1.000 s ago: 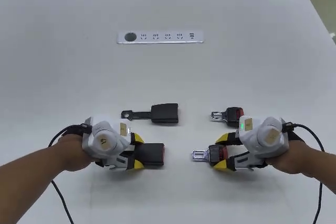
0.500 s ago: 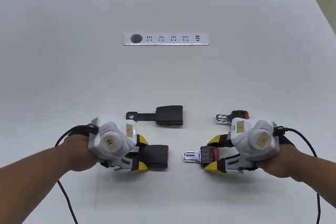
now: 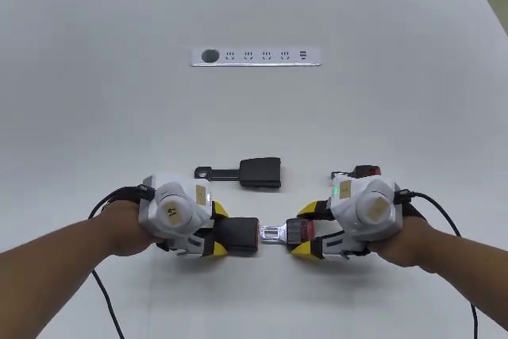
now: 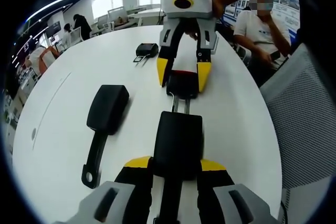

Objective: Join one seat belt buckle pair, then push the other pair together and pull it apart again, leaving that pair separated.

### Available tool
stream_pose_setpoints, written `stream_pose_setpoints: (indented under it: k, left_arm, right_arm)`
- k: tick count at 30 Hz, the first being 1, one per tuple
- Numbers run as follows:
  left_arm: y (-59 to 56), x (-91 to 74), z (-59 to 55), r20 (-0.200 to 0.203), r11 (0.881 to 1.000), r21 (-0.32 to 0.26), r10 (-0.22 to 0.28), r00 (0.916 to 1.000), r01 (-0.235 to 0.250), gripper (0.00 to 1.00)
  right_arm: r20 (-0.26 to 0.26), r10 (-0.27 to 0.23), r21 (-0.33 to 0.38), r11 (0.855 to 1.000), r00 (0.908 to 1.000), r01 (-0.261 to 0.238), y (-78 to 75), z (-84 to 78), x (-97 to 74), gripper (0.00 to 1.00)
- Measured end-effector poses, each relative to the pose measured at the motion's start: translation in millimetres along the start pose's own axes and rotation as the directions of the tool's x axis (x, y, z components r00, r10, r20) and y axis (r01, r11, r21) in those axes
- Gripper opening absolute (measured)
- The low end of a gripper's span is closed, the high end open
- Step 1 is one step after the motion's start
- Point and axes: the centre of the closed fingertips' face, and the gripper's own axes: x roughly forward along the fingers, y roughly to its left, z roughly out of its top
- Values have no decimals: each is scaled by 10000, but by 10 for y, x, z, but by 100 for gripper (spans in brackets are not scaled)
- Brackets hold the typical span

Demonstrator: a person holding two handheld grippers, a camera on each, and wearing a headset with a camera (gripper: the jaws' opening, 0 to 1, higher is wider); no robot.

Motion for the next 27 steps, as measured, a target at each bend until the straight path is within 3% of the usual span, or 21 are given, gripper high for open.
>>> stream_pose_setpoints:
  k: [16, 27]
  left_arm:
    - [-22, 13, -14, -121, 10000, -26, 63, 9999, -64, 33]
    - [-28, 0, -23, -396, 9996, 291, -52, 9992, 64, 32]
  right_arm:
    - [305, 68, -56, 10000, 9995, -66, 34, 127, 111, 34]
    - [401, 43, -41, 10000, 9992, -42, 80, 221, 197, 33]
